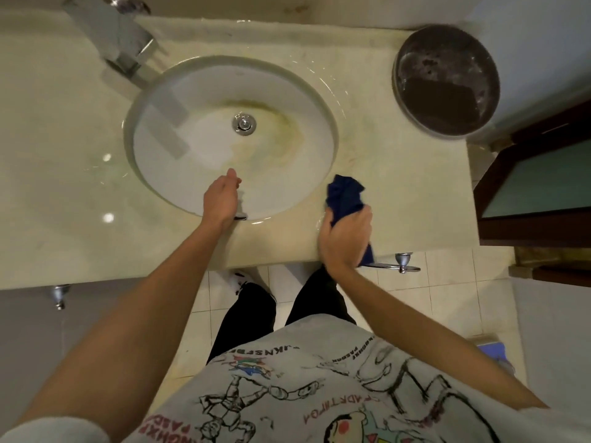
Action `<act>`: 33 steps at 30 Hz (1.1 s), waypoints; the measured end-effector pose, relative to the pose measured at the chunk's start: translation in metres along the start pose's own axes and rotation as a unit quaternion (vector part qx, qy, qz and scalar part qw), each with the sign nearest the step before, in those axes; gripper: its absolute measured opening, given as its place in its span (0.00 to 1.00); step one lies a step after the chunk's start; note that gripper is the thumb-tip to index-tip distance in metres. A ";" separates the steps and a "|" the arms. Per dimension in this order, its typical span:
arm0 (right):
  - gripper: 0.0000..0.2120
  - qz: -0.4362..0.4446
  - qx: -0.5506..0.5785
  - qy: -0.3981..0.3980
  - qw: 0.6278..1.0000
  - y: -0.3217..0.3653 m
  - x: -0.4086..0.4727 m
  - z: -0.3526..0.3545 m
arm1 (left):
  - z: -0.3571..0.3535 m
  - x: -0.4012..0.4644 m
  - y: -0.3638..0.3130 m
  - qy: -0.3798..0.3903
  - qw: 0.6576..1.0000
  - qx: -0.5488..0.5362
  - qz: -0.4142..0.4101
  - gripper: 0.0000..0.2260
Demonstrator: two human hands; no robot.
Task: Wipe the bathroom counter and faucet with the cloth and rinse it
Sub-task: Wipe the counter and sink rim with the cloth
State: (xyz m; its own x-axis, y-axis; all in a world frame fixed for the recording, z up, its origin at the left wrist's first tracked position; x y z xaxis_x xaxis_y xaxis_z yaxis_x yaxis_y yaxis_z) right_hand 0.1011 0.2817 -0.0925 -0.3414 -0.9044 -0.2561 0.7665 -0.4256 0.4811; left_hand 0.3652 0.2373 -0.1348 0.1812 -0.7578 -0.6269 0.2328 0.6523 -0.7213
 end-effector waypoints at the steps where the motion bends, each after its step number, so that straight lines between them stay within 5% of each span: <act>1: 0.25 0.016 -0.003 0.010 1.000 0.021 -0.015 -0.015 | 0.002 0.001 0.001 -0.004 1.000 -0.023 0.010 0.24; 6: 0.22 0.115 -0.080 0.082 0.987 0.110 -0.058 -0.081 | 0.014 0.003 0.003 -0.029 0.990 -0.140 0.023 0.27; 9: 0.18 0.106 0.060 0.159 0.980 0.135 -0.043 -0.088 | 0.021 0.002 0.006 -0.046 0.979 -0.197 0.030 0.25; 11: 0.21 0.060 0.229 0.197 0.952 0.132 -0.022 -0.073 | 0.019 -0.004 0.002 -0.042 0.992 -0.117 0.005 0.21; 14: 0.23 0.080 0.314 0.160 0.932 0.108 0.026 -0.021 | 0.006 -0.016 -0.001 -0.040 0.996 0.027 -0.069 0.15; 20: 0.25 0.181 0.177 0.124 0.960 0.082 0.172 0.068 | -0.022 -0.026 0.004 -0.117 0.973 0.197 -0.032 0.13; 24: 0.23 0.282 0.011 0.131 0.951 0.121 0.260 0.078 | -0.023 -0.028 0.001 -0.158 0.964 0.212 -0.019 0.10; 28: 0.20 0.442 -0.126 0.157 0.874 0.195 0.289 0.050 | -0.026 -0.029 -0.002 -0.176 0.958 0.227 -0.012 0.09; 33: 0.15 0.660 -0.248 0.183 0.685 0.301 0.268 -0.017 | -0.025 -0.026 -0.002 -0.190 0.951 0.243 -0.018 0.09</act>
State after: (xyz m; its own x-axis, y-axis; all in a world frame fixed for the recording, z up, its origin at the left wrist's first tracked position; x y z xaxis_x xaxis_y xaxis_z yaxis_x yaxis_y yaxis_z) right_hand 0.2499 -0.0887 -0.0309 0.9170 -0.3839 -0.1085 0.3978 0.9005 0.1754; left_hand 0.3364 0.2561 -0.1243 0.4747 -0.7910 -0.3860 0.6437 0.6111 -0.4606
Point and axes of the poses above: each hand's wrist, its own x-axis towards the middle knuckle, its own z-axis out of the back of the hand, y = z × x, the point moved 4 cm from there along x, towards the middle knuckle, and after that the axes turned 10 degrees about y, right-handed, at the moved point
